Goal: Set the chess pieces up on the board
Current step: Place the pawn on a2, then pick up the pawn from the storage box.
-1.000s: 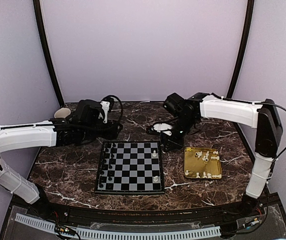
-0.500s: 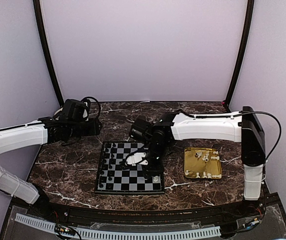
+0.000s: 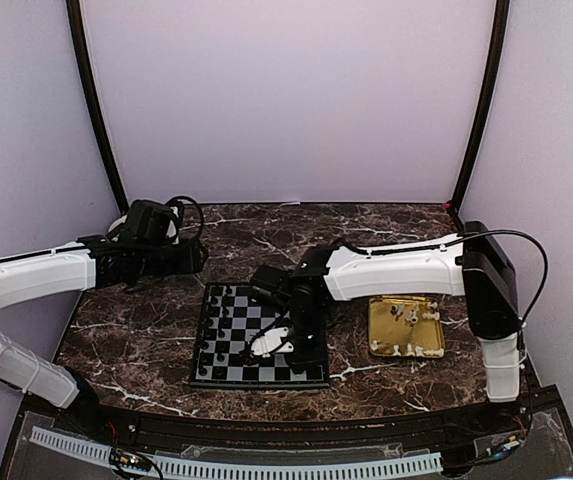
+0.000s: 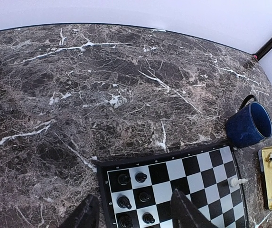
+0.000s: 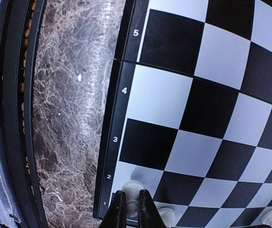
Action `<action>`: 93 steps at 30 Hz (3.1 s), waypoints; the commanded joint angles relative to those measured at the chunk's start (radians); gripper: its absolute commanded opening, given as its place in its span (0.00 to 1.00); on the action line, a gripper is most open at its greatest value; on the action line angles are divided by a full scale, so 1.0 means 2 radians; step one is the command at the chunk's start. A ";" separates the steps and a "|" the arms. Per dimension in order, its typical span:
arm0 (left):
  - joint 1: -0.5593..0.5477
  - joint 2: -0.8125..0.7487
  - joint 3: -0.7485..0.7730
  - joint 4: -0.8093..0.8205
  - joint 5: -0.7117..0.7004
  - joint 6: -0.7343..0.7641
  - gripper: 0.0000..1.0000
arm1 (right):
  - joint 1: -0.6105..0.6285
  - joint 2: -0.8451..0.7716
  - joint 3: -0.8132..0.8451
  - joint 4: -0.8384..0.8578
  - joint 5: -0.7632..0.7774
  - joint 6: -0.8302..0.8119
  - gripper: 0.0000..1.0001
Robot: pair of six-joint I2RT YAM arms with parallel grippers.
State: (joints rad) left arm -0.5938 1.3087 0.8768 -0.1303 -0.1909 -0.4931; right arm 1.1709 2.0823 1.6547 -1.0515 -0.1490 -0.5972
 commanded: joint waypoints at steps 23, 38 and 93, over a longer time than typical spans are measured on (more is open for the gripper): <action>0.002 -0.008 -0.011 0.014 0.032 0.013 0.54 | -0.007 -0.005 0.033 -0.012 -0.019 0.019 0.31; -0.008 0.067 0.107 -0.023 0.152 0.111 0.99 | -0.180 -0.190 -0.048 0.048 -0.098 0.047 0.98; -0.198 0.205 0.228 0.119 0.036 0.223 0.99 | -0.449 -0.201 -0.269 0.120 0.039 0.076 0.27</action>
State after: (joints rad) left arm -0.9955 1.7519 1.3338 0.0013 -0.1036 -0.0219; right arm 0.2760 1.6703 1.0946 -0.7849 -0.0460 -0.4473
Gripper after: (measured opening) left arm 0.990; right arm 0.269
